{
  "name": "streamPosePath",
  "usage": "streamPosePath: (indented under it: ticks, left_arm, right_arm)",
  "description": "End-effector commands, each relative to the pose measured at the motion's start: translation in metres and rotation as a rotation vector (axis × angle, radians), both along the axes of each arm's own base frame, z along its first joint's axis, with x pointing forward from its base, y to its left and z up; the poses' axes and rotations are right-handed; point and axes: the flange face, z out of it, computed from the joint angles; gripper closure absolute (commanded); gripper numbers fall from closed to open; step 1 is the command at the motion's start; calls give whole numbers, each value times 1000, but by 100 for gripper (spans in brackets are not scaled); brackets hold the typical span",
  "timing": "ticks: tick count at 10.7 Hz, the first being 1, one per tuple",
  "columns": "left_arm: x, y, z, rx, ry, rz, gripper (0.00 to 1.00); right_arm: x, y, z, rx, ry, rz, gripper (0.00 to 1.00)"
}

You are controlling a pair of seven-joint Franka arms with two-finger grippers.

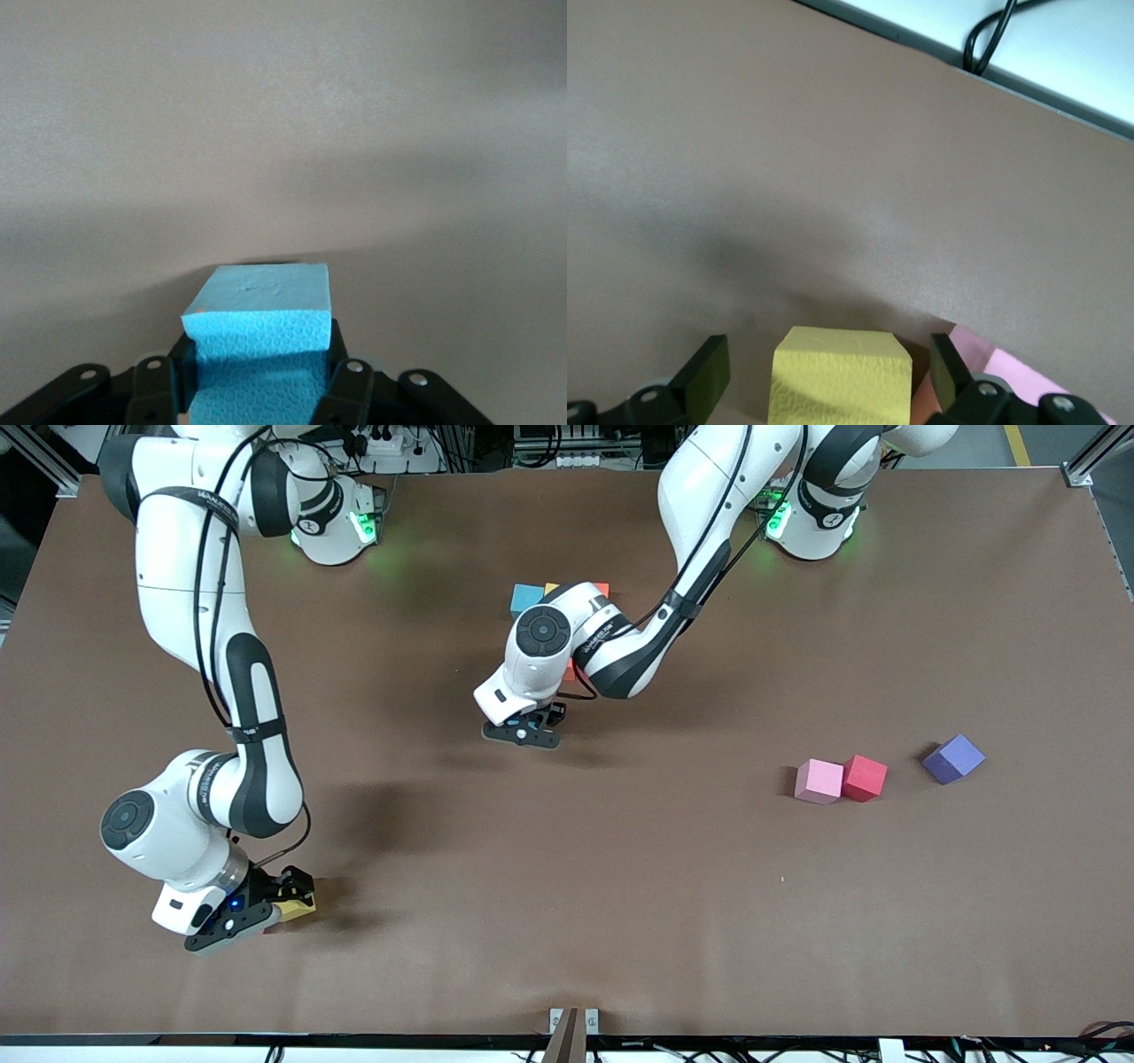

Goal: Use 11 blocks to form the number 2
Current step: 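Release the cyan cube into the figure while the right gripper lifts the yellow cube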

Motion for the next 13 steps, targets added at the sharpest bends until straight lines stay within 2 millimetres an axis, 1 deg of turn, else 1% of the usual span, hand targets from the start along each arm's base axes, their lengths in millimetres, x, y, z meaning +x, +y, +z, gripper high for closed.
streamPosePath:
  ticks: [1, 4, 5, 6, 7, 8, 10, 11, 12, 13]
  left_arm:
    - [2, -7, 0, -22, -4, -11, 91]
    - [0, -8, -2, -18, -5, -13, 89]
    - [1, -7, -5, -14, -3, -12, 84]
    - [1, -7, -5, -14, -3, -12, 47]
    - [-1, -8, -6, -15, 3, 6, 0]
    - [-3, -9, -6, -13, 7, 15, 0]
    - [-4, -10, -6, -13, 7, 14, 0]
    - [-4, -10, -6, -14, 6, 14, 0]
    - [-4, -10, -5, -15, 7, 16, 0]
    - [-4, -11, 0, -19, 3, 17, 0]
  right_arm:
    - [0, -9, -13, 9, 24, -32, 0]
    - [-4, -12, -24, 29, 42, -50, 0]
    - [-4, -9, -24, 31, 43, -53, 0]
    - [-4, -5, -24, 30, 44, -49, 1]
    - [-4, -4, -26, 26, 46, -45, 14]
    - [-4, 0, -24, 25, 44, -40, 28]
    - [-4, 0, -25, 27, 44, -41, 65]
    - [-4, 0, -25, 31, 44, -43, 75]
    - [-4, 3, -23, 33, 43, -40, 80]
    - [-4, 17, -22, 34, 52, -20, 83]
